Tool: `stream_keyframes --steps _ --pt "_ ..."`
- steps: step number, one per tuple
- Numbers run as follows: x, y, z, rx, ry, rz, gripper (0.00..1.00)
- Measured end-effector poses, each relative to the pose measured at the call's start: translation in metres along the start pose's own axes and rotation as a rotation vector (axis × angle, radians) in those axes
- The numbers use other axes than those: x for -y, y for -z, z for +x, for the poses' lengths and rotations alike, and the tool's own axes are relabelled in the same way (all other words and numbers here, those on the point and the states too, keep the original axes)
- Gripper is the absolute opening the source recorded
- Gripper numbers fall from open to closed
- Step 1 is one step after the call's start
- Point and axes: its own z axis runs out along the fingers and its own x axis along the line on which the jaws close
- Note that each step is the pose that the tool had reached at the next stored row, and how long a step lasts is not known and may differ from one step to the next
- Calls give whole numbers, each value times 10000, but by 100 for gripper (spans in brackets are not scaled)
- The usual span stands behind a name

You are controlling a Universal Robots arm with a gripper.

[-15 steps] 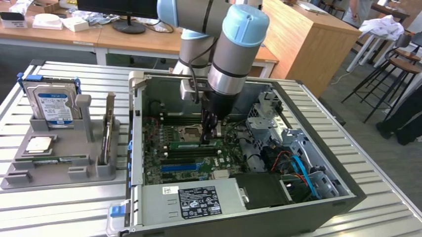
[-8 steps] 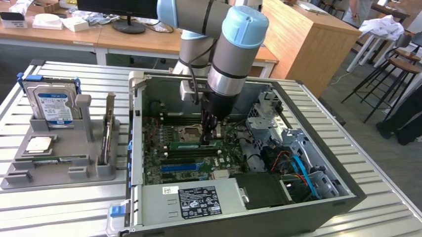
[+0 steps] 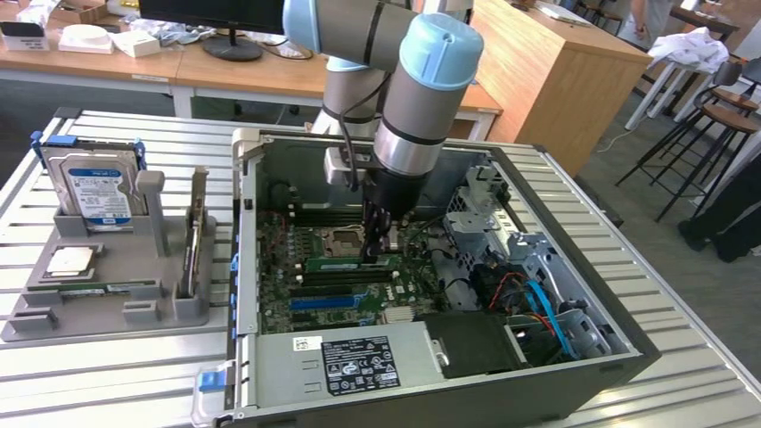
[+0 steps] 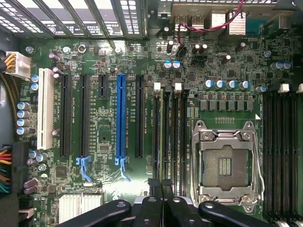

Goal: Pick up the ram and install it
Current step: 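Insert the ram into the slot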

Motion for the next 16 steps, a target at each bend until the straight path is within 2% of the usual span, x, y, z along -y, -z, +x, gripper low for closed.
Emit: stream_keyframes --steps 16 --pt "0 -9 15 1 -6 1 11"
